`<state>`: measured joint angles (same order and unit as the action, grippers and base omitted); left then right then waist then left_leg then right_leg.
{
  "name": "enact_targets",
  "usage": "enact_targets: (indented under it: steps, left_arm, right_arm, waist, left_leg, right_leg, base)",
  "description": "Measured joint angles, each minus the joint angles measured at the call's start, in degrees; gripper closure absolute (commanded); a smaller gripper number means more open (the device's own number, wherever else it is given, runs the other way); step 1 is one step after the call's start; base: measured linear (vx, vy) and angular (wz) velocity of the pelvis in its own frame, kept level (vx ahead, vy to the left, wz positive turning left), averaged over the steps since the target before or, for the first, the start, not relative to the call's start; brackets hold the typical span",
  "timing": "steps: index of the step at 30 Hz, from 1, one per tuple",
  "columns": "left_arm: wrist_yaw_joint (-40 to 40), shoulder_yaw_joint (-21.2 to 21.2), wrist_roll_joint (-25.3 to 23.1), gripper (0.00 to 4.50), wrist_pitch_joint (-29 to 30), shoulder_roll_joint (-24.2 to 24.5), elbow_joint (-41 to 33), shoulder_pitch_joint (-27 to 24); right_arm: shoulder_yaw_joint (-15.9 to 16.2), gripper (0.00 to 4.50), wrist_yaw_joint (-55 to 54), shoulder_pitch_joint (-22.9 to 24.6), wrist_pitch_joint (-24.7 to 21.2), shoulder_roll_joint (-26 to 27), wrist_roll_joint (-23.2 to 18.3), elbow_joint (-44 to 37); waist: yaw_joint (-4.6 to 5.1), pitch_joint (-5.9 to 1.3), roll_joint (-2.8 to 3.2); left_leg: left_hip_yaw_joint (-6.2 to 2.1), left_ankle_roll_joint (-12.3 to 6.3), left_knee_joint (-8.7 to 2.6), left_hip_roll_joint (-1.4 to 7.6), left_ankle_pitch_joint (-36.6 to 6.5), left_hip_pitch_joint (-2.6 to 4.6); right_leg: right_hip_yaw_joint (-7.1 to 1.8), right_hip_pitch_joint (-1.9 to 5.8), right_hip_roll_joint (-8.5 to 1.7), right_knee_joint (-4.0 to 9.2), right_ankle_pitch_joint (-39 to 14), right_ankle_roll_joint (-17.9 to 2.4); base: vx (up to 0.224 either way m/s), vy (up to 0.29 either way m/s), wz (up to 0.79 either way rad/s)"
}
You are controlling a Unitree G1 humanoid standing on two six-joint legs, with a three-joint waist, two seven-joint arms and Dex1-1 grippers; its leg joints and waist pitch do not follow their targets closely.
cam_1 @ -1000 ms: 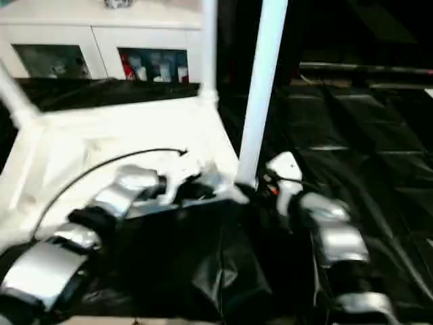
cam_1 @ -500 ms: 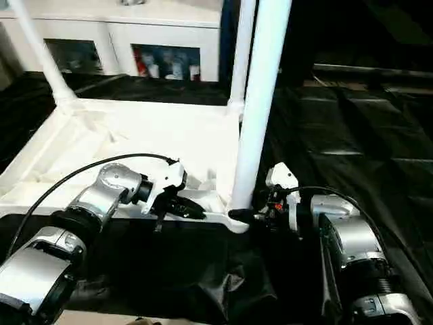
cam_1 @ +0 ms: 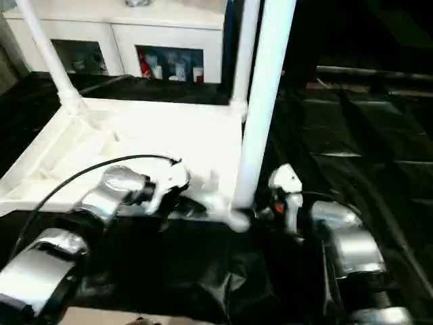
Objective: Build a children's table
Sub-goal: Rotate leg to tighten
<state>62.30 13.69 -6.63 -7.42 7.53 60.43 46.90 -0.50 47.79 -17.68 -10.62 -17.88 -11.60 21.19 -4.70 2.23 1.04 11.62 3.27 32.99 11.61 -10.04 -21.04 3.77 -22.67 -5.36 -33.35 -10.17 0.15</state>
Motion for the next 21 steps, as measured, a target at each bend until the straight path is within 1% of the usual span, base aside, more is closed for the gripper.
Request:
enact_targets:
  steps: [2,3,4,6,8,11,12,13,14,16,17,18,19,21]
  left_arm:
    - [-4.88,-0.47,-0.3,4.5,0.8,-1.83,0.95,0.33]
    - [-7.41,-0.86,-0.49,4.5,1.39,-2.83,1.7,0.75]
    - [-8.41,-1.01,-0.6,4.5,1.57,-3.32,1.91,0.83]
    - [-13.29,-1.34,-1.26,4.5,1.89,-5.02,3.33,1.54]
    - [-15.25,-1.43,-1.77,4.5,1.89,-5.77,3.77,1.74]
    - [-15.95,-1.42,-2.02,4.5,1.63,-6.11,3.91,1.75]
    - [-15.9,-1.4,-2.03,4.5,1.47,-6.11,3.98,1.75]
    - [-15.9,-1.39,-2.04,4.5,1.28,-6.11,4.11,1.75]
    - [-15.89,-1.36,-2.08,4.5,0.93,-6.09,4.28,1.76]
    - [-15.72,-1.31,-2.12,4.5,0.16,-6.0,4.61,1.76]
    - [-15.62,-1.3,-2.15,4.5,-0.12,-5.98,4.69,1.76]
    - [-15.37,-1.29,-2.2,4.5,-0.34,-5.94,4.69,1.77]
    - [-15.15,-1.29,-2.2,4.5,-0.38,-5.91,4.69,1.77]
    - [-14.45,-1.26,-2.2,4.5,-0.81,-5.9,4.68,1.8]
  right_arm:
    - [-2.22,2.5,-8.01,-0.25,0.07,4.2,0.64,0.95]
    - [-3.22,2.5,-13.18,-0.55,0.19,6.67,1.3,1.44]
    - [-3.53,2.51,-15.27,-0.71,0.25,7.56,1.58,1.6]
    - [-4.36,2.51,-23.68,-2.4,0.94,11.31,3.13,3.41]
    - [-4.64,2.51,-27.13,-3.02,1.92,12.75,4.12,4.38]
    - [-4.58,2.51,-27.78,-2.94,3.59,12.95,5.07,4.97]
    - [-4.58,1.95,-27.76,-2.83,3.89,12.97,5.14,4.94]
    - [-4.58,1.95,-27.71,-2.76,3.94,12.97,5.16,4.82]
    - [-4.58,1.81,-27.42,-2.61,3.98,13.04,5.01,4.57]
    - [-4.58,1.76,-27.06,-2.2,4.18,13.09,4.9,4.19]
    - [-4.58,1.6,-26.43,-1.96,4.52,12.83,4.81,4.05]
    - [-4.55,1.49,-24.76,-1.39,4.56,11.98,4.36,3.53]
    - [-4.44,1.49,-23.23,-0.92,4.51,11.25,4.06,3.25]
    - [-3.85,1.49,-17.48,0.95,3.72,7.58,2.17,0.91]
  waist:
    - [0.61,-0.03,-0.02]
    - [1.14,-0.04,0.01]
    - [1.31,-0.05,0.02]
    - [1.76,-0.07,0.05]
    - [2.1,-0.07,0.05]
    - [2.29,-0.08,0.09]
    - [2.31,-0.1,0.12]
    - [2.34,-0.11,0.14]
    - [2.36,-0.12,0.15]
    - [2.36,-0.18,0.25]
    - [2.34,-0.17,0.24]
    - [2.25,-0.17,0.26]
    - [2.23,-0.17,0.26]
    - [1.91,-0.13,0.35]
  left_leg:
    - [-0.09,0.0,-0.01,0.0,0.0,0.09]
    - [-0.09,0.0,-0.01,-0.03,0.0,0.1]
    - [-0.09,0.0,-0.02,-0.06,0.0,0.1]
    - [-0.12,0.0,-0.02,-0.08,0.0,0.17]
    - [-0.15,0.0,-0.02,-0.09,0.0,0.17]
    - [-0.17,-0.01,-0.03,-0.13,-0.01,0.16]
    - [-0.18,-0.01,-0.03,-0.15,-0.01,0.15]
    - [-0.19,-0.01,-0.03,-0.16,-0.01,0.15]
    - [-0.2,-0.01,-0.04,-0.16,-0.01,0.16]
    - [-0.21,-0.01,-0.07,-0.17,-0.01,0.15]
    - [-0.21,-0.01,-0.08,-0.18,-0.01,0.15]
    - [-0.21,-0.01,-0.12,-0.18,-0.01,0.14]
    - [-0.21,-0.01,-0.15,-0.18,-0.01,0.14]
    - [-0.2,-0.01,-0.19,-0.18,-0.01,0.12]
  right_leg:
    - [0.04,0.11,0.02,0.16,0.0,0.0]
    - [0.03,0.11,0.01,0.21,0.0,0.01]
    - [0.01,0.12,0.01,0.24,0.0,0.01]
    - [0.01,0.2,0.01,0.28,-0.01,0.02]
    - [0.03,0.21,0.01,0.33,-0.02,0.03]
    - [0.01,0.25,0.0,0.37,-0.02,0.04]
    - [-0.01,0.27,0.0,0.37,-0.02,0.04]
    - [-0.02,0.28,0.0,0.37,-0.02,0.04]
    - [-0.02,0.29,0.0,0.36,-0.02,0.04]
    - [-0.03,0.29,0.0,0.36,-0.02,0.04]
    - [-0.03,0.28,0.0,0.35,-0.02,0.04]
    - [-0.02,0.28,0.0,0.35,-0.02,0.04]
    - [-0.02,0.28,0.0,0.35,-0.02,0.04]
    - [-0.03,0.28,0.0,0.34,-0.01,0.05]
  base:
    - [0.0,0.0,0.0]
    - [0.0,0.0,0.0]
    - [0.0,0.0,0.0]
    - [0.0,0.0,0.0]
    - [0.0,0.0,0.0]
    - [0.0,0.0,0.0]
    - [0.0,0.0,0.0]
    - [0.0,0.0,0.0]
    - [0.0,0.0,0.0]
    - [0.0,0.0,0.0]
    - [0.0,0.0,0.0]
    - [0.0,0.0,0.0]
    - [0.0,0.0,0.0]
    - [0.0,0.0,0.0]
